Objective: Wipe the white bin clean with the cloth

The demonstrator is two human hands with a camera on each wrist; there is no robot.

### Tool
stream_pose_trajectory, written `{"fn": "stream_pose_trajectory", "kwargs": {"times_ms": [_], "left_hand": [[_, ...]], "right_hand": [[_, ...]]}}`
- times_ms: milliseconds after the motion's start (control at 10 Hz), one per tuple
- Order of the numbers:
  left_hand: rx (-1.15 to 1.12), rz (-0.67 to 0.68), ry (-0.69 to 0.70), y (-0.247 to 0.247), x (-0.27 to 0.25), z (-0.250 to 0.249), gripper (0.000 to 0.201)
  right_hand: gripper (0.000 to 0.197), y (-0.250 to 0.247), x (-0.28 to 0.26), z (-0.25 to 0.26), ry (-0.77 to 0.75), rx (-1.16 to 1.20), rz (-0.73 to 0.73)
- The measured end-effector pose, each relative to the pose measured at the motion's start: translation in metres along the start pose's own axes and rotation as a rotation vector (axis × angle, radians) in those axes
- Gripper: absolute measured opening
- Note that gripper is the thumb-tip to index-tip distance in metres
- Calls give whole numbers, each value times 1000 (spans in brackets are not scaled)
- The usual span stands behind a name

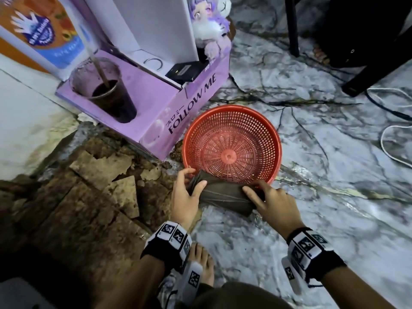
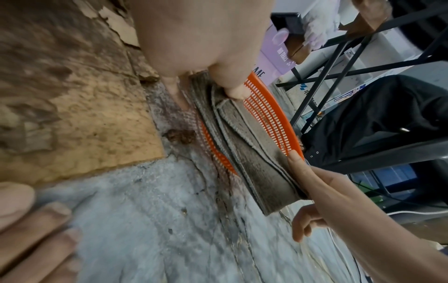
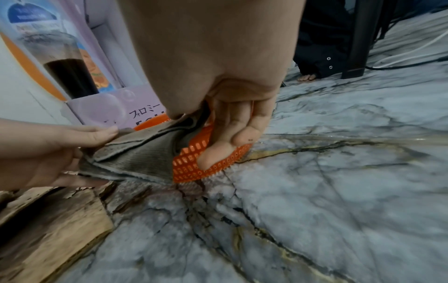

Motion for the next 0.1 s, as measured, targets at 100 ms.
{"fn": "stream_pose_trajectory", "kwargs": {"times_ms": [100], "left_hand": [[-17,33,4,4,-1,-1,38]], "right_hand": [[67,-5,-2,-5,24,32,2]]}}
Point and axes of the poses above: each hand's wrist, its own x-axis towards the middle knuckle, its own y-axis out of the palm, z = x × y, the point moved 10 cm from there along x, towards the middle knuckle, and after that the axes turned 12 degrees about y, right-handed, at the moved point
